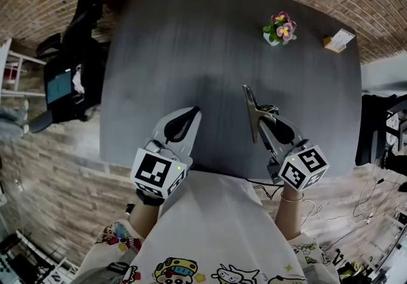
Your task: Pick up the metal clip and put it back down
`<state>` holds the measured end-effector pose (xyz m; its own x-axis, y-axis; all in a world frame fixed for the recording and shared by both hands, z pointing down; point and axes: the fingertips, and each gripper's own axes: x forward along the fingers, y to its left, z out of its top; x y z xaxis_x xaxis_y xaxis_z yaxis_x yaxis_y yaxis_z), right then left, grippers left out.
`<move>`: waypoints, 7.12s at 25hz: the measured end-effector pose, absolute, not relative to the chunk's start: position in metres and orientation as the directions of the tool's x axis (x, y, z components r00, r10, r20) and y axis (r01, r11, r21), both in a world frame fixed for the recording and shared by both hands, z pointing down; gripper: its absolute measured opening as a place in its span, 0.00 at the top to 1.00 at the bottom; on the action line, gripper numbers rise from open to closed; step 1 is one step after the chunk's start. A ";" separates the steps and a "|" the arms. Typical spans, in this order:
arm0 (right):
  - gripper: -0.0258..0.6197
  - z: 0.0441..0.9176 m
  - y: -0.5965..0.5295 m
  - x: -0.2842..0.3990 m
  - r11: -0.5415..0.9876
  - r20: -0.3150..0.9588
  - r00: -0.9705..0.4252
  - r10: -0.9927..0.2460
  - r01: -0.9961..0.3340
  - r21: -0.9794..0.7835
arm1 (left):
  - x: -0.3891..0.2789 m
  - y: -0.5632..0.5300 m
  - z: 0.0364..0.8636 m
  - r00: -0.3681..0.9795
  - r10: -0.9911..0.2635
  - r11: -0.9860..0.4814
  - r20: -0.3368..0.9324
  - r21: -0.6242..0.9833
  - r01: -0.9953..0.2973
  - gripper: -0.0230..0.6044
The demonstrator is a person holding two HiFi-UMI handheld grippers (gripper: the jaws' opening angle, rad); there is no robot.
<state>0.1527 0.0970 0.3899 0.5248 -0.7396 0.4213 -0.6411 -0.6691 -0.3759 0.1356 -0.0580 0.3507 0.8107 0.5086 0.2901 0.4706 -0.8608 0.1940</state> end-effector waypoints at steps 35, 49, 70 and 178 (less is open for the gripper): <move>0.82 0.534 0.091 0.159 -0.647 0.561 0.322 -0.763 -0.384 -0.659 | 0.182 -0.034 0.394 0.723 0.567 -0.824 0.396 0.266 0.500 0.96; 0.81 0.550 0.083 0.154 -0.642 0.587 0.261 -0.767 -0.348 -0.684 | 0.183 -0.039 0.396 0.726 0.562 -0.827 0.396 0.269 0.493 0.96; 0.68 0.536 0.089 0.156 -0.561 0.489 0.295 -0.821 -0.261 -0.786 | 0.178 -0.042 0.384 0.756 0.557 -0.830 0.344 0.263 0.492 0.96; 0.96 0.318 0.088 0.156 -0.715 0.212 0.683 -0.699 -0.675 -0.183 | 0.123 -0.088 0.324 0.877 0.444 -0.894 0.184 0.156 0.420 0.96</move>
<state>0.1558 0.0881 0.3177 0.6829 -0.6992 0.2116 -0.6749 -0.7147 -0.1835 0.1229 -0.0884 0.3239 0.8769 0.4440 0.1843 0.4199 -0.8940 0.1563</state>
